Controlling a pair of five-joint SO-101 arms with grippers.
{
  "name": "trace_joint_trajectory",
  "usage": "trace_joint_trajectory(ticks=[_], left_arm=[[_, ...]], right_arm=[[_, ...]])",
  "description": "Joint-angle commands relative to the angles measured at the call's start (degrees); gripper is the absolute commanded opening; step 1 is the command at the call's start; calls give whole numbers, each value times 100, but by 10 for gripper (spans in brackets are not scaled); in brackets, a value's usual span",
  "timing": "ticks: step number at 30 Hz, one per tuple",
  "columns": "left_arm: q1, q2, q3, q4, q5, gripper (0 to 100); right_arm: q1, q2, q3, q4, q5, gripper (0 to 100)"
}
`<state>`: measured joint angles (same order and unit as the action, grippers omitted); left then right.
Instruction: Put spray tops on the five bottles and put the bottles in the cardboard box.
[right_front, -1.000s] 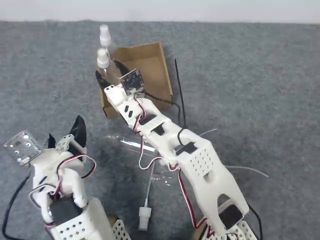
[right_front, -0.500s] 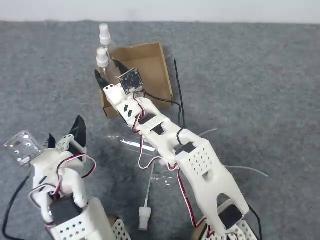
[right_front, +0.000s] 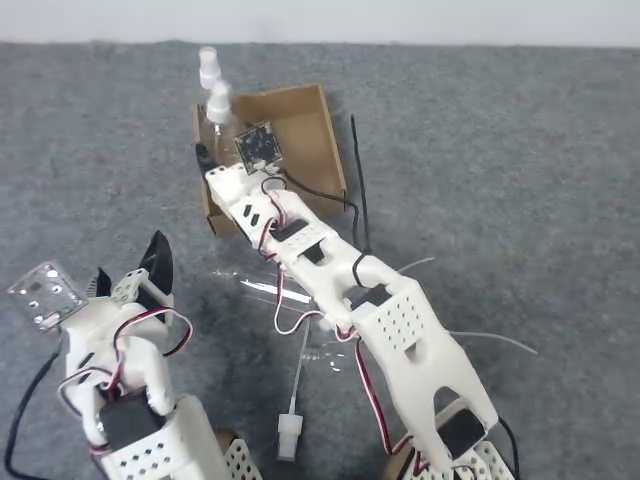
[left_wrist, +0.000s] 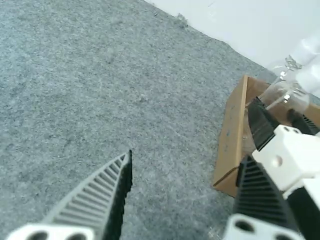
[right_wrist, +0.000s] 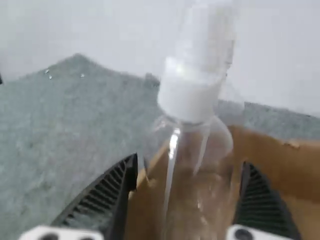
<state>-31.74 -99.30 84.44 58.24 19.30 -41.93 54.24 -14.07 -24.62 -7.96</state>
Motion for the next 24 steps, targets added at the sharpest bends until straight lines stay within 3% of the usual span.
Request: trace_joint_trajectory(ticks=[1, 24], left_arm=[[0, -79, -48, -167, 88, 314], [-9, -79, -48, -167, 88, 314]], right_arm=[[-13, -171, -264, 48, -44, 265], [-4, -1156, 712, 57, -18, 265]])
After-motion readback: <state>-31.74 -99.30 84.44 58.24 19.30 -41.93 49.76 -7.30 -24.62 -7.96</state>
